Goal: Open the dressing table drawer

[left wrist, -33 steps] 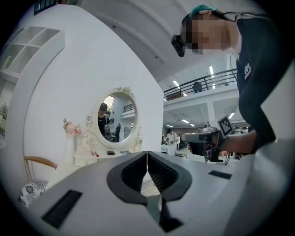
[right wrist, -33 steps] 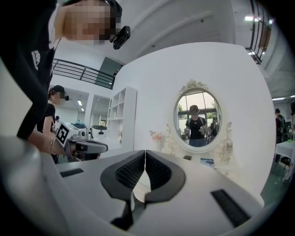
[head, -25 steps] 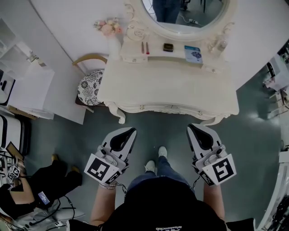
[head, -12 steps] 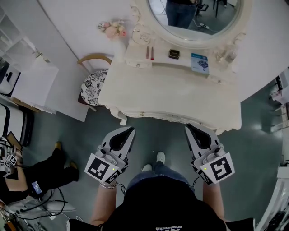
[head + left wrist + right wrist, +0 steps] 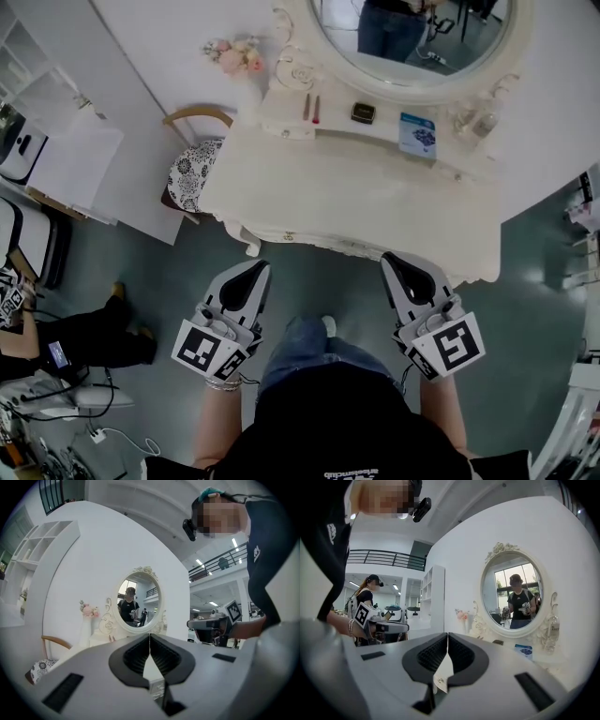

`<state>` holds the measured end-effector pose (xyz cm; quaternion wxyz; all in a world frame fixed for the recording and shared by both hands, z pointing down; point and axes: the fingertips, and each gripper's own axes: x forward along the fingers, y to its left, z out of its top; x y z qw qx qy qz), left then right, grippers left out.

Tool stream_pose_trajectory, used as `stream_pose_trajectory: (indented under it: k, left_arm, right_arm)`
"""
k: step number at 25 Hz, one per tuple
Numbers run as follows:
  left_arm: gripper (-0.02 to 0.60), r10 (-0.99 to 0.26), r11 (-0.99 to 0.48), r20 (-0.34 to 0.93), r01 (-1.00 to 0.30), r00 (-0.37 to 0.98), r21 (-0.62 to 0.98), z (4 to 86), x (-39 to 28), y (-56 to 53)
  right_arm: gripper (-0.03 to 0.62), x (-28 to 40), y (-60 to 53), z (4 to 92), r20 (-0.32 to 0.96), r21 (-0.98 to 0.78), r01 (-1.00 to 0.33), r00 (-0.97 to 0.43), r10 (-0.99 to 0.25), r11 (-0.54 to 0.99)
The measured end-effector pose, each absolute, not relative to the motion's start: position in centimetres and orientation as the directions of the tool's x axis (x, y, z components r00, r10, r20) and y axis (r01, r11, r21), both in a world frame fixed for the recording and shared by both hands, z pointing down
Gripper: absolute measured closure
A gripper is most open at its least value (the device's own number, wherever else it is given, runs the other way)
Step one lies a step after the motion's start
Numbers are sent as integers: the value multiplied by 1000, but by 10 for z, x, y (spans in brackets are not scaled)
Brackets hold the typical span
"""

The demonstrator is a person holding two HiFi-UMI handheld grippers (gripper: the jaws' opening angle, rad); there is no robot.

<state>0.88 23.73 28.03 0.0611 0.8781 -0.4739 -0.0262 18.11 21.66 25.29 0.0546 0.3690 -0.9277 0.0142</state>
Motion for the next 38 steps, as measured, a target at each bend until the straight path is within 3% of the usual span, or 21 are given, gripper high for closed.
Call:
stream_pose_trajectory:
  k: [18,38]
  left_arm:
    - [563,-823,-545,80,-822,562,163,299,15,186]
    - [563,-781,-595,86,-779,619,197,289,-34,50]
  right_arm:
    - [574,186,164,270,152,-24,-671,-735,-661,741]
    - [574,125,37,255,148,-33,-703,-706,-693,710]
